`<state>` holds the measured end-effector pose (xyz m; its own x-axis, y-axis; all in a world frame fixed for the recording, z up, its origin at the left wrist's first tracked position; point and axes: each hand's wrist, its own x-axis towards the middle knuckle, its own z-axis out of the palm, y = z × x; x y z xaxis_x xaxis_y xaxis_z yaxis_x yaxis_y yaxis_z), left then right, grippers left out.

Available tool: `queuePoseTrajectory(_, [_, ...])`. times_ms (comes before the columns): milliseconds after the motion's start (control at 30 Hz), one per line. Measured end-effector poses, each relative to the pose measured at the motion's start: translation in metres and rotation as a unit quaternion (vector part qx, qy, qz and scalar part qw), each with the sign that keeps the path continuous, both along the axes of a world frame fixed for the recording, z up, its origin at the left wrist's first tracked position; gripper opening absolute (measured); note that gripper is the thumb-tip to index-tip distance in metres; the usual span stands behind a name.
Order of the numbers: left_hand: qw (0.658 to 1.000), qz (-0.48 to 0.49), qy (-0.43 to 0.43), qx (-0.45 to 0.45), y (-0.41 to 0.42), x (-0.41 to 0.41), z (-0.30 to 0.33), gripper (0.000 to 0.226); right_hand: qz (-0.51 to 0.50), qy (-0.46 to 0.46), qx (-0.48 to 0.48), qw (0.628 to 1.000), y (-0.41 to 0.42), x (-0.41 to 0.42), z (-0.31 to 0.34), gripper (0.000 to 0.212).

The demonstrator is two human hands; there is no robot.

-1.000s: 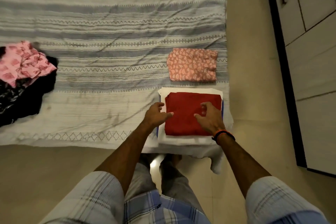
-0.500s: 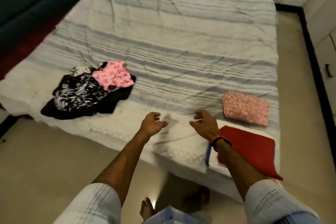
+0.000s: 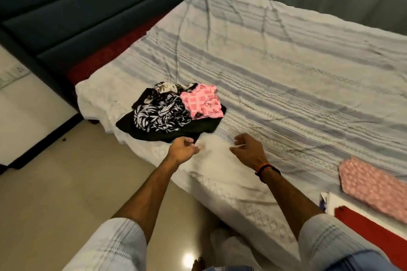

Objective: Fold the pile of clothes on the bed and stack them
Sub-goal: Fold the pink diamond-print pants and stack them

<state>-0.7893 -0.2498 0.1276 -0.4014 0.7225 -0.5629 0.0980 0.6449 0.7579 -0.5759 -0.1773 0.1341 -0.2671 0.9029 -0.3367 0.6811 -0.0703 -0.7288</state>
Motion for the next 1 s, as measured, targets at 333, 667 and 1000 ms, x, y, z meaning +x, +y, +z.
queuePoseTrajectory(333, [0.998,0.055,0.007,-0.029,0.084,-0.061,-0.016,0.023,0.044,-0.003,-0.032,0.999,0.108,-0.081,-0.035,0.034])
queuePoseTrajectory(667, [0.995,0.013,-0.018,-0.099,0.182,-0.113,-0.077,0.022,0.047,-0.048,-0.09,0.994,0.194,-0.14,-0.085,0.033])
queuePoseTrajectory(1000, [0.983,0.011,0.009,-0.183,0.288,-0.162,-0.154,0.015,0.019,-0.087,-0.148,0.985,0.277,-0.203,-0.142,0.037])
